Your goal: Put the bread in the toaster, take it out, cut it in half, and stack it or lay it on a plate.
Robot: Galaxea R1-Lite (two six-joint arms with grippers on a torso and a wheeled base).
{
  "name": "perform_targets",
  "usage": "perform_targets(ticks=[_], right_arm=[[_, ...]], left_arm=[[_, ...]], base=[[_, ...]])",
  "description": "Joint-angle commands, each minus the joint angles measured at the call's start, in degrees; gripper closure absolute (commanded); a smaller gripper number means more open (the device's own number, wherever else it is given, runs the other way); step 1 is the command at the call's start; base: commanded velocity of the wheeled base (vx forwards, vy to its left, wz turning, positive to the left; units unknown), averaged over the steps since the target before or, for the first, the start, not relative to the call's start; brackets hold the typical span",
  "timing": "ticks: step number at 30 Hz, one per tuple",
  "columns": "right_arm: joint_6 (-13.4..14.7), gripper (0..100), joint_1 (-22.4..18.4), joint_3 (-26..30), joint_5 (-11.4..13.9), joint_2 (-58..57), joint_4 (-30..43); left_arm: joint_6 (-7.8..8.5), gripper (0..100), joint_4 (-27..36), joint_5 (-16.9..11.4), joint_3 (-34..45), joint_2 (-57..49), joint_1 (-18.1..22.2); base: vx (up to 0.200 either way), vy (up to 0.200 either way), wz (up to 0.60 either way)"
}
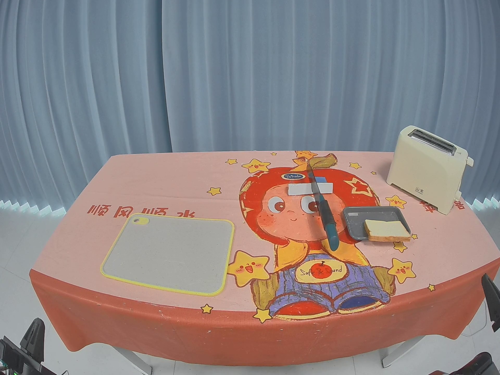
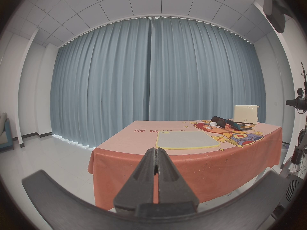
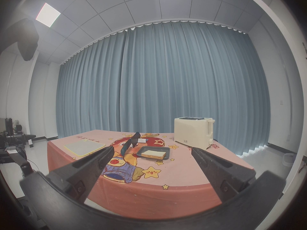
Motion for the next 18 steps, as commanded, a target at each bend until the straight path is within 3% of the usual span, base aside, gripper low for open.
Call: perform_targets(ticks=[1, 6, 11, 14, 15, 17, 18], right_arm=[[0.00, 0, 0.17, -1.31, 0.76, 4.28, -0.04], [0.61, 0, 0.35, -2.28, 1.56, 10.17, -0.39], [5.27, 0, 0.79, -4.56, 1.56, 17.11, -0.57], [9.49, 0, 2.28, -5.79, 1.47, 19.31, -0.21], [9.49, 0, 2.28, -5.79, 1.47, 19.31, -0.21], [17.84, 0, 5.89, -5.88, 1.56, 21.51, -0.39], [19.07, 0, 6.50, -5.88, 1.56, 21.68, -0.48]], left_arm=[[-0.02, 100, -0.04, 0.01, 1.01, 0.07, 0.02], [-0.02, 100, 0.05, 0.01, 1.01, 0.07, 0.02], [-0.02, 100, -0.04, 0.01, 1.01, 0.07, 0.02], [-0.02, 100, 0.05, 0.01, 1.01, 0.07, 0.02], [-0.02, 100, 0.05, 0.01, 1.01, 0.07, 0.02], [-0.02, 100, -0.04, 0.01, 1.01, 0.07, 0.02], [-0.02, 100, 0.05, 0.01, 1.01, 0.07, 0.02]], base=[[0.000, 0.000, 0.00], [0.000, 0.000, 0.00], [0.000, 0.000, 0.00], [0.000, 0.000, 0.00], [0.000, 0.000, 0.00], [0.000, 0.000, 0.00], [0.000, 0.000, 0.00]])
